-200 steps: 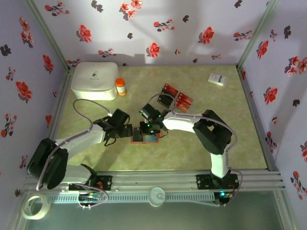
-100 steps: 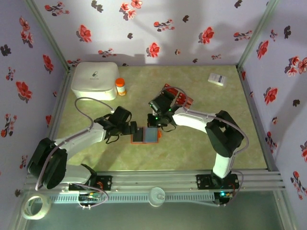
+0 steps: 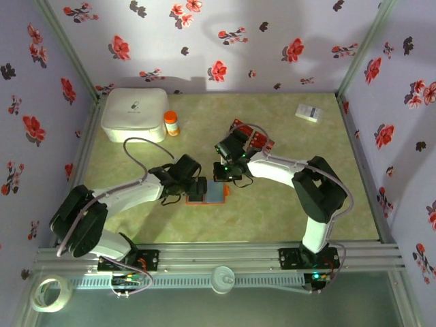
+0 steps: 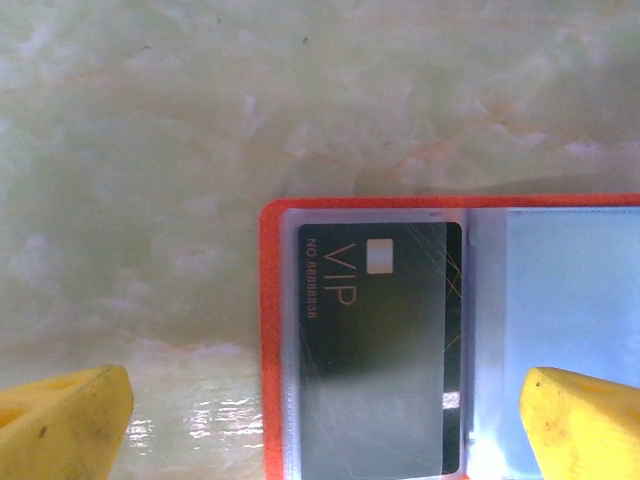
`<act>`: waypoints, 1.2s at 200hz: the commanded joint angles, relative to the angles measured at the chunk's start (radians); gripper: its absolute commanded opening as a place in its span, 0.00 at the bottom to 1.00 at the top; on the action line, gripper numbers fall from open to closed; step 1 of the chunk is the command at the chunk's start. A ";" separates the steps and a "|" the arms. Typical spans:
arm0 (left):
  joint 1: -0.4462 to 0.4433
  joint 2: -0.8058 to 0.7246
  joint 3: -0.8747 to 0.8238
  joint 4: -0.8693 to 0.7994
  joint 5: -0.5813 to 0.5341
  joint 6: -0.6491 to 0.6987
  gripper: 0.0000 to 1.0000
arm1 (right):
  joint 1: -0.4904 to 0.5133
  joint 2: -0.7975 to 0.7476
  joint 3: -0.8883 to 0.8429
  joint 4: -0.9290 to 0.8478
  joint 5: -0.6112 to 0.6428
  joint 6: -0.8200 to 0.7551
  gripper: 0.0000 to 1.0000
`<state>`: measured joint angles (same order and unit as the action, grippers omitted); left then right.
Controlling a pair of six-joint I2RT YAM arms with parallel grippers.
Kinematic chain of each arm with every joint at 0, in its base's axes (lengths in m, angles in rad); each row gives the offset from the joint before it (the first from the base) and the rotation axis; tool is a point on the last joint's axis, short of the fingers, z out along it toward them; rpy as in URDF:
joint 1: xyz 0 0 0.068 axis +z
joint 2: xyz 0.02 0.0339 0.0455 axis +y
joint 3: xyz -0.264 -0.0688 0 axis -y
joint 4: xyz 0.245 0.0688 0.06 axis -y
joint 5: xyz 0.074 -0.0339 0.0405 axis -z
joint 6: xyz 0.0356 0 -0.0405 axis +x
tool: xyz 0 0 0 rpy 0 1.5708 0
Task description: Put the credit cards into the card holder
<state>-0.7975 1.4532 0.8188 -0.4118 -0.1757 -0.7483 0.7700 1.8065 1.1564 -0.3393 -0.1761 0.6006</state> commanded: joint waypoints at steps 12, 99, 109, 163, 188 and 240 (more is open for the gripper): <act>-0.021 0.040 0.039 0.015 -0.016 -0.019 1.00 | -0.008 0.014 -0.022 -0.012 -0.003 -0.022 0.01; -0.039 0.094 0.025 0.041 -0.028 -0.011 1.00 | -0.011 0.075 -0.091 0.074 -0.062 0.015 0.00; -0.038 0.096 0.022 0.046 -0.028 -0.012 1.00 | -0.010 0.077 -0.099 0.093 -0.075 0.023 0.00; -0.045 0.107 0.011 0.064 -0.028 -0.009 1.00 | -0.010 0.078 -0.117 0.126 -0.098 0.047 0.00; -0.049 0.108 0.007 0.076 -0.028 -0.008 1.00 | -0.011 0.080 -0.126 0.143 -0.106 0.059 0.00; -0.052 0.133 -0.009 0.084 -0.031 -0.005 0.99 | -0.009 0.077 -0.134 0.149 -0.107 0.065 0.00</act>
<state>-0.8410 1.5639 0.8307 -0.3359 -0.1833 -0.7509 0.7635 1.8519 1.0496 -0.1715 -0.2707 0.6456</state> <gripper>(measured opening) 0.998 0.058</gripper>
